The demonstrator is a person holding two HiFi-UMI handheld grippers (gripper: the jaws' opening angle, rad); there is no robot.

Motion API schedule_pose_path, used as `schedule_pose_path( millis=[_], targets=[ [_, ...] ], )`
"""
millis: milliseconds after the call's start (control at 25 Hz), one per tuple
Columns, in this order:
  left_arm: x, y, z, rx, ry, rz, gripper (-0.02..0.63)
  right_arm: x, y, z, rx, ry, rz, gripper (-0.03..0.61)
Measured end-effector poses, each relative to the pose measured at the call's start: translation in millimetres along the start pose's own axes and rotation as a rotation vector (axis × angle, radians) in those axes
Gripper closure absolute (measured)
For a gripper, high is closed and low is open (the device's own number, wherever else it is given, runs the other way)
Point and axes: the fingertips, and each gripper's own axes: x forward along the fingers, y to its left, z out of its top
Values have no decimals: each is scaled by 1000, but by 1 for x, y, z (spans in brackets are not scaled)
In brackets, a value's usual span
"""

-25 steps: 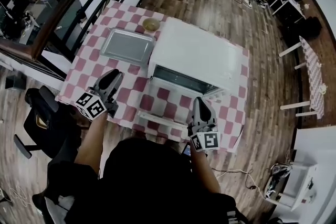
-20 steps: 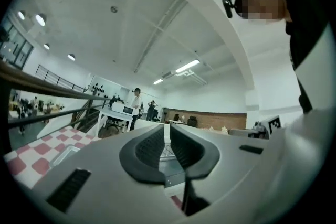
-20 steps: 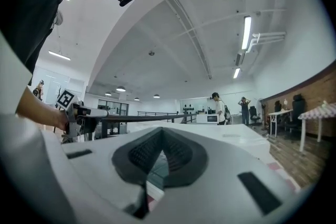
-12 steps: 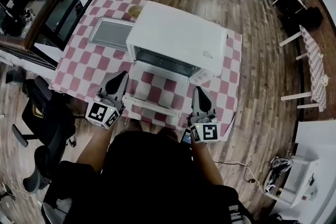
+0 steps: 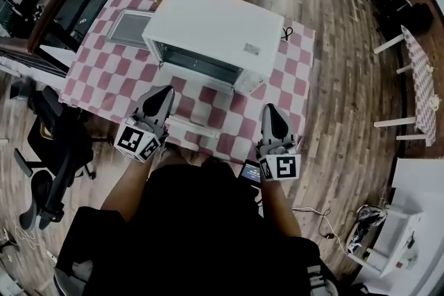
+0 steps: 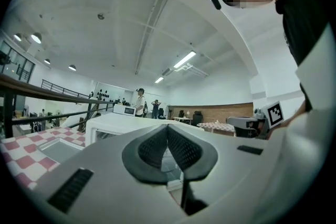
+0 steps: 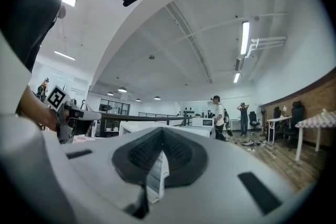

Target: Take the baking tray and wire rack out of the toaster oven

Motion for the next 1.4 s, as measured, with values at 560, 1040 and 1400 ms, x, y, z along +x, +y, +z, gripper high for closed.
schedule_pose_path(
  millis=[560,1040,1400],
  targets=[
    [16,-28,-15,-102,31,-43,618,-4,-9,-24,72,-1,84,575],
    [59,46,-62,-935,-82,-161,533,36,-4,-44,79,97,15,575],
    [133,80,-120,-1334,-92,-157,337,32,-7,-46,101,113,-134,575]
  ],
)
